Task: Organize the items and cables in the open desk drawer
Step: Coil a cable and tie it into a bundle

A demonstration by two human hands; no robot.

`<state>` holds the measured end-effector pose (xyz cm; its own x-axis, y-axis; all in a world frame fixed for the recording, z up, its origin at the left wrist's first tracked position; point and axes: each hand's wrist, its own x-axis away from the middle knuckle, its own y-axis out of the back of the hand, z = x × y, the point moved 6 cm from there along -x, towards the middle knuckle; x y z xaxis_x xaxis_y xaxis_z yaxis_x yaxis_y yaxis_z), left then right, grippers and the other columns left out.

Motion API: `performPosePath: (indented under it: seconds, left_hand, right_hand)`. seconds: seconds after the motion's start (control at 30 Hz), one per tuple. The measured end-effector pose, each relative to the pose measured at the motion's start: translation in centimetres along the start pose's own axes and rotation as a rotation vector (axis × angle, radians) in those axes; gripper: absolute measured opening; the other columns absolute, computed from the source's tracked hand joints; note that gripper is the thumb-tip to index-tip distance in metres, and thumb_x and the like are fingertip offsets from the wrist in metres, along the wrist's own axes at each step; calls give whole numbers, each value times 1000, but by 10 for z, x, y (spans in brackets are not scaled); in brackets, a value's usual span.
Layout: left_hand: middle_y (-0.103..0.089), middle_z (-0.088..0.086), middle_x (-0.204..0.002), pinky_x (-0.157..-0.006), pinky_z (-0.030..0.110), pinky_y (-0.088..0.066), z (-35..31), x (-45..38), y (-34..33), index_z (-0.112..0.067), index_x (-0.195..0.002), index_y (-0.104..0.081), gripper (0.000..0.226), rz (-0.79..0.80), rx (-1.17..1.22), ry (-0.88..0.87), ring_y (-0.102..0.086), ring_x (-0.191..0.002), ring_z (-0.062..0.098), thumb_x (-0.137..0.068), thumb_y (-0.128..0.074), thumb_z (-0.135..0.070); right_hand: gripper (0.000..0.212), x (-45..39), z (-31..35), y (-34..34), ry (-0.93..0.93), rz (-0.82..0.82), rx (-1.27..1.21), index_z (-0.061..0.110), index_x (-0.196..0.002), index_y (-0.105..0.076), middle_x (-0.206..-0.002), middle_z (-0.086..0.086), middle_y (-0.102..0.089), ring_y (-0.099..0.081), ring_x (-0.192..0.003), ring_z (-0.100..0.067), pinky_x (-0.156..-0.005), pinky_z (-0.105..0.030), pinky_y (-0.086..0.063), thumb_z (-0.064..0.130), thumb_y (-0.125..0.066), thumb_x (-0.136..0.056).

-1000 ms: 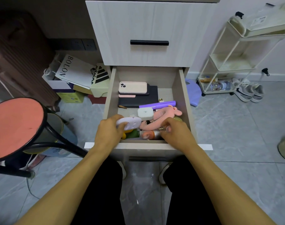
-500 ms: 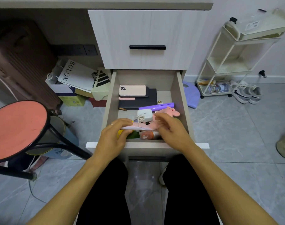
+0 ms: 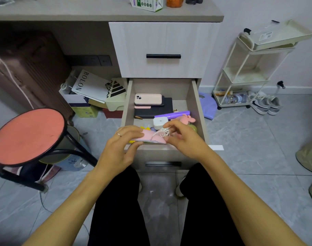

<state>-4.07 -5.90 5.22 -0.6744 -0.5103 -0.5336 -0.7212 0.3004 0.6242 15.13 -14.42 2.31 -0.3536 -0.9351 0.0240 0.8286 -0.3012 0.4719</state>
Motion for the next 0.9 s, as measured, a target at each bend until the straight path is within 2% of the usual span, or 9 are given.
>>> performPosePath:
  seconds: [0.07,0.17,0.3,0.4,0.53,0.63,0.73,0.8,0.9]
  left_hand:
    - [-66,2,-114,-99,21,-43,-4,9,6,-6,-105,-69,18,-15,27,73,-60,-111,10,-89,-66,-13]
    - [-67,-9,-107,-91,14,-44,-7,28,9,-17,-105,-69,16,-16,13,232,-59,-101,2,-89,-68,-15]
    - [-67,-17,-91,-77,11,-46,-6,49,1,-25,-91,-68,7,33,-12,497,-58,-88,0,-88,-70,-20]
    - [-65,-20,-96,-76,2,-39,-17,57,-9,-30,-95,-67,10,101,30,546,-57,-92,-3,-87,-70,-25]
    - [-70,-18,-103,-88,18,-50,-38,66,-39,-27,-107,-68,22,280,294,520,-63,-99,-4,-86,-73,-23]
    - [-73,-12,-98,-87,27,-54,-31,74,-46,-25,-99,-70,16,195,392,620,-68,-93,3,-86,-73,-16]
    - [-75,-13,-90,-81,21,-53,-28,82,-47,-27,-91,-71,18,105,499,693,-70,-88,6,-84,-74,-10]
    - [-74,-18,-85,-77,15,-51,-33,85,-44,-26,-89,-71,19,60,509,706,-69,-85,2,-83,-74,-8]
    - [-74,-17,-83,-75,21,-55,-37,89,-36,-30,-86,-70,21,-8,486,711,-70,-81,6,-83,-75,-10]
  right_hand:
    - [27,14,1,-1,7,-14,-39,25,-112,-61,-90,4,-57,-55,-81,-7,-82,-20,-47,15,-68,-88]
    - [26,37,6,-3,11,-88,-161,21,-110,-64,-83,4,-56,-55,-77,-11,-77,-22,-49,6,-64,-89]
    - [29,59,13,-15,12,-80,-241,21,-107,-69,-78,6,-61,-57,-73,-9,-76,-25,-52,0,-62,-89]
    - [27,77,3,-32,-19,-69,-219,24,-106,-70,-81,11,-66,-60,-75,-5,-78,-20,-50,3,-65,-89]
    - [28,96,-9,-43,-96,-115,-269,12,-112,-69,-84,1,-70,-64,-77,-7,-78,-23,-54,1,-68,-86]
    - [28,105,-10,-45,-134,-194,-340,17,-111,-68,-87,-2,-71,-66,-78,-6,-78,-26,-56,3,-70,-86]
    - [27,113,-14,-46,-181,-188,-468,22,-107,-68,-89,-1,-73,-70,-86,-13,-83,-31,-57,6,-71,-85]
    - [27,119,-14,-47,-192,-130,-553,20,-107,-69,-96,-1,-75,-70,-92,-18,-84,-34,-57,4,-69,-86]
    - [25,124,-10,-50,-181,-106,-628,12,-109,-70,-103,-2,-74,-70,-95,-21,-82,-32,-57,1,-64,-88]
